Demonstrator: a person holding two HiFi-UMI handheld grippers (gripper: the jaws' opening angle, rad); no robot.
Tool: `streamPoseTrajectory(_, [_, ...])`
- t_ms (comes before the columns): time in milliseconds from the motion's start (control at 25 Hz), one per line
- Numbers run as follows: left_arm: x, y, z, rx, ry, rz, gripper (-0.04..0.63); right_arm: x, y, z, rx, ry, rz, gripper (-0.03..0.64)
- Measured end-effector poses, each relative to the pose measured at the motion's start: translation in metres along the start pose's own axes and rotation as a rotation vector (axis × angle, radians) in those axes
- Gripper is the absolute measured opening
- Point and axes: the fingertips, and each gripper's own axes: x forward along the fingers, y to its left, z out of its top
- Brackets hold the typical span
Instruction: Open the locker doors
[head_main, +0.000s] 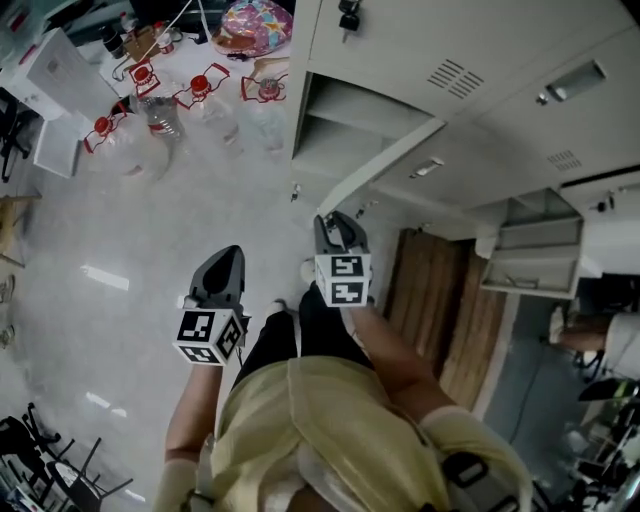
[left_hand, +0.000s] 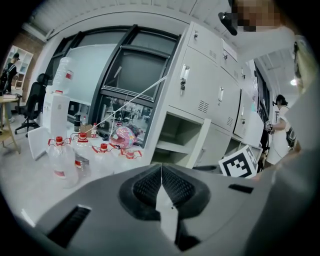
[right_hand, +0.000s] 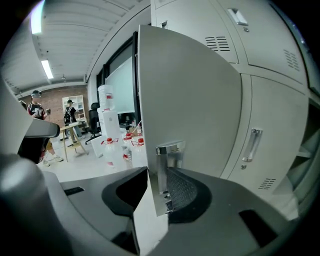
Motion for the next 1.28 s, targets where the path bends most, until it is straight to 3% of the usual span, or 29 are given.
streamPoseTrajectory(600, [0.014,-0.035,-0.003,0.084,0.036,-0.15,0.005,-0.055,-0.03,-0.035,0.069,0.006,-0.095,0.117])
streamPoseTrajectory(1280, [0.049,-0.086,-0.009,0.149,0.103,-0.324,0.005,-0.115,-0.097,-0.071,0.192,0.014,-0.316,0.115])
